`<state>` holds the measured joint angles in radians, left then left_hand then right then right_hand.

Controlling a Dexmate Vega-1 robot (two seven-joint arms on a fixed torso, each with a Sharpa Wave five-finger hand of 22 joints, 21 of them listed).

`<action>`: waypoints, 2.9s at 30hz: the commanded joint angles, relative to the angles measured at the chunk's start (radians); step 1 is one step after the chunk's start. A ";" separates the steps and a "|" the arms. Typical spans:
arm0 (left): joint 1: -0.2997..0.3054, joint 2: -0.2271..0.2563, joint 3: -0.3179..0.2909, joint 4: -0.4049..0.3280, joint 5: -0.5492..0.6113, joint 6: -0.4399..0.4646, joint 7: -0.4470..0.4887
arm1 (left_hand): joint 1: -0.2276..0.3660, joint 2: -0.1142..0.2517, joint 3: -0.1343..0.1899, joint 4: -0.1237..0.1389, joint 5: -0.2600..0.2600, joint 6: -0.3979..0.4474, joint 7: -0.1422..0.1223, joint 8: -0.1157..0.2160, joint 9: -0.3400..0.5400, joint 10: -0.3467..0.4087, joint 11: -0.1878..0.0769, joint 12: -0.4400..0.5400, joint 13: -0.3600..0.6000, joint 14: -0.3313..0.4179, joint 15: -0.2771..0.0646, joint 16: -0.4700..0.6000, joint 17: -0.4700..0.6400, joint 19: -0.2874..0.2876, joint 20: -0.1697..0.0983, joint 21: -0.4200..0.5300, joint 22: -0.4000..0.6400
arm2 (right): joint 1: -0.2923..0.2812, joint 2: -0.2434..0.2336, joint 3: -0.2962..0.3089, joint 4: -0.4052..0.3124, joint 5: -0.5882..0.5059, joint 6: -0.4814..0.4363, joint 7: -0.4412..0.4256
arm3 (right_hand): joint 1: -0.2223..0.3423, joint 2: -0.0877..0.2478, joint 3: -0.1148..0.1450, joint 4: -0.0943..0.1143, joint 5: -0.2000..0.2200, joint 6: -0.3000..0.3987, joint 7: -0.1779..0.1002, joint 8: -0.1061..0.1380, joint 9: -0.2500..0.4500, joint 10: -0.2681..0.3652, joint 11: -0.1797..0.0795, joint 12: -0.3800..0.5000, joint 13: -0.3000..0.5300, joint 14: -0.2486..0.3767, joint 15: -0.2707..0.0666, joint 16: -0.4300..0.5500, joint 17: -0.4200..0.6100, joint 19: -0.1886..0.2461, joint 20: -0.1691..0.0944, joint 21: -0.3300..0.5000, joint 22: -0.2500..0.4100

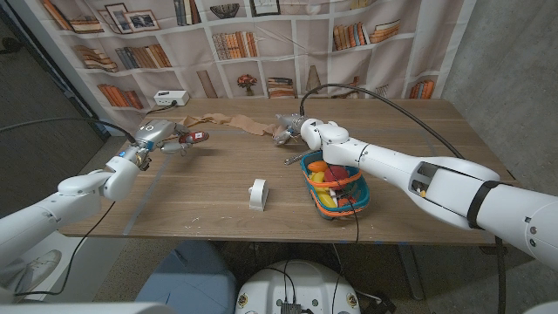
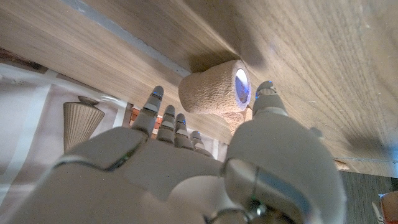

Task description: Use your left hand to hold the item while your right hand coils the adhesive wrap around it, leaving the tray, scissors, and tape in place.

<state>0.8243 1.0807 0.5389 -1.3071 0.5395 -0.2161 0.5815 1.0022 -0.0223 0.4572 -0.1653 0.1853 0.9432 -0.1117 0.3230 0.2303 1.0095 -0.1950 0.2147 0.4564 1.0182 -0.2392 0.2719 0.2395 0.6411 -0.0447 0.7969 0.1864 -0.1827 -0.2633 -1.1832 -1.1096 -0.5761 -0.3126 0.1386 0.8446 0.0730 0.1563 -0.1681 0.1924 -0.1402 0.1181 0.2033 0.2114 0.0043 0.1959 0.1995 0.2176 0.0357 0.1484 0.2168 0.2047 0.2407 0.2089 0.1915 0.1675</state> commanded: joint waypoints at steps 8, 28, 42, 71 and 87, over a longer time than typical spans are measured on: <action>-0.004 -0.003 0.001 -0.002 0.005 -0.001 -0.006 | 0.179 0.185 0.006 0.003 0.005 0.037 -0.030 0.003 0.004 0.004 -0.001 0.003 0.002 0.006 -0.001 0.002 0.003 -0.005 0.000 0.005 -0.001 | 0.009 0.007 -0.013 0.031 0.010 0.010 0.005 | 0.047 0.014 0.028 -0.004 0.020 -0.001 0.087 0.005 0.004 0.015 -0.020 0.013 0.005 -0.013 -0.011 -0.007 -0.002 -0.001 -0.009 -0.005 0.002; 0.002 0.000 -0.003 -0.006 0.004 -0.005 0.002 | 0.179 0.185 0.006 0.003 0.005 0.039 -0.033 0.002 0.005 0.006 -0.002 0.004 0.004 0.006 0.000 0.001 0.003 -0.007 -0.001 0.009 -0.001 | 0.002 0.002 -0.016 0.013 0.009 0.008 0.005 | 0.065 0.034 0.054 0.006 0.042 0.075 0.063 0.031 0.004 0.109 -0.073 0.057 0.021 0.025 -0.074 0.013 0.011 0.009 -0.017 0.000 0.002; 0.009 0.002 -0.007 -0.004 0.000 -0.004 0.008 | 0.180 0.183 0.005 0.002 0.005 0.040 -0.032 0.001 0.005 0.004 -0.002 0.003 0.003 0.007 -0.001 0.001 0.004 -0.008 -0.001 0.013 -0.001 | -0.030 0.001 0.008 -0.003 0.013 -0.006 -0.073 | 0.095 0.068 0.089 0.012 0.066 0.175 0.011 0.048 0.009 0.244 -0.133 0.144 0.059 0.160 -0.138 0.080 0.048 0.092 -0.049 0.016 0.004; 0.013 -0.008 -0.015 -0.024 0.022 0.045 0.038 | 0.179 0.183 0.005 0.003 0.005 0.040 -0.028 -0.003 0.006 0.009 -0.001 0.003 0.003 0.008 -0.001 0.001 0.004 -0.009 -0.003 0.020 -0.003 | -0.111 -0.113 0.110 -0.274 0.012 -0.058 -0.136 | 0.104 0.066 0.100 0.015 0.079 0.231 0.022 0.040 0.012 0.320 -0.140 0.235 0.114 0.223 -0.160 0.133 0.110 0.135 -0.059 0.014 0.005; 0.012 -0.024 -0.013 -0.043 0.032 0.085 0.056 | 0.172 0.188 0.010 0.008 0.008 0.037 -0.017 -0.008 0.007 0.012 0.013 0.005 0.003 0.027 0.003 0.004 0.001 0.035 -0.033 0.050 0.000 | -0.161 -0.163 0.167 -0.397 -0.002 -0.072 -0.142 | 0.103 0.059 0.098 0.013 0.081 0.244 0.026 0.037 0.013 0.322 -0.137 0.247 0.124 0.219 -0.156 0.138 0.123 0.135 -0.058 0.010 0.005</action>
<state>0.8332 1.0702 0.5270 -1.3333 0.5598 -0.1725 0.6137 1.0028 -0.0204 0.4592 -0.1633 0.1889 0.9486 -0.1094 0.3192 0.2307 1.0111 -0.1885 0.2108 0.4562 1.0264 -0.2389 0.2720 0.2367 0.6564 -0.0735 0.8326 0.1829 -0.3125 -0.3944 -1.0519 -1.4266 -0.5685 -0.3797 0.0041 0.9541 0.1301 0.2567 -0.1585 0.2668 0.0967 0.1251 0.2389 0.2210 0.3109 0.0683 0.4414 0.3377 0.2560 -0.0137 0.3477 0.3232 0.3764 0.1518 0.2041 0.1700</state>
